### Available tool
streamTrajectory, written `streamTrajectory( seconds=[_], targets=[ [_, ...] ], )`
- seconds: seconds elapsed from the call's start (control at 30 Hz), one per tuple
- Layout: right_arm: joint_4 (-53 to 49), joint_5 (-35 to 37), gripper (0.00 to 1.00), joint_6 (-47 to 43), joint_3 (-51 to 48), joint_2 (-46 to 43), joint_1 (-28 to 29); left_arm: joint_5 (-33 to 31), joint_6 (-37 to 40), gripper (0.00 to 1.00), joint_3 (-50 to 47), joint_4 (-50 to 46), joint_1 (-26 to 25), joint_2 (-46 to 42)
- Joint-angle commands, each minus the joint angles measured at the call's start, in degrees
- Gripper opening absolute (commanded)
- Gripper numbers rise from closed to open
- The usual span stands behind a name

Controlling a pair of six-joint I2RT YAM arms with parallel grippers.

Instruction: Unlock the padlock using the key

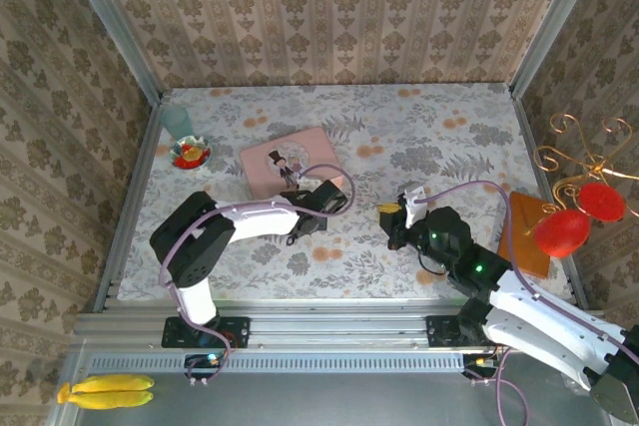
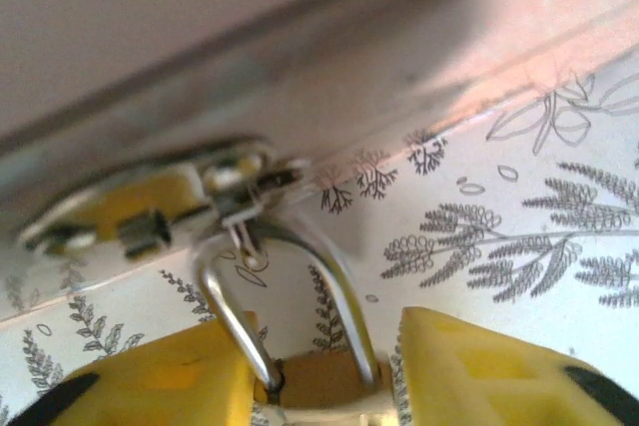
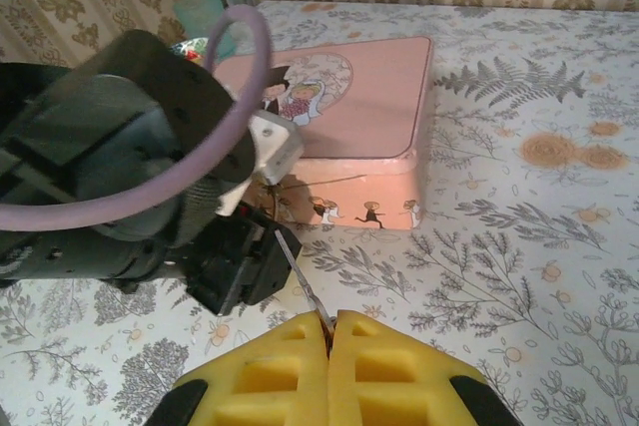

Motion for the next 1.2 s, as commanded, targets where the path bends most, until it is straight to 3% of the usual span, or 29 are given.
streamTrajectory(
  seconds=[0.0, 0.13, 0.27, 0.43, 0.6, 0.83, 1.17],
  targets=[
    [1.2, 2.17, 0.0, -0.59, -0.9, 0.94, -0.92, -0.18, 0.79, 0.54, -3.28, 6.02, -1.14, -5.26],
    [1.25, 1.91, 0.0, -0.16, -0.77, 1.67, -1.42, 0.42, 6.08, 0.57, -12.03, 16.39, -0.9, -11.42],
    [1.47, 1.15, 0.0, 0.89, -0.27, 2.35, -1.55, 6.7, 11.5, 0.58, -22.93, 32.44, 0.1, -17.48],
    [0.97, -1.57, 0.0, 2.75, 2.3, 5.02, -1.55, 24.94, 14.56, 0.59, -33.52, 53.56, 6.22, -18.11],
    [-0.08, -3.91, 0.0, 4.04, 5.08, 7.75, -1.47, 29.82, 16.5, 0.59, -36.3, 58.43, 8.87, -16.37],
    [1.41, -5.03, 0.0, 7.14, 5.93, 9.41, -1.38, 36.98, 14.13, 0.59, -40.4, 70.85, 16.56, -10.57],
    [0.76, -5.1, 0.0, 8.62, 6.84, 9.63, -0.85, 42.37, 11.82, 0.51, -39.38, 81.3, 19.35, 0.41]
  ],
)
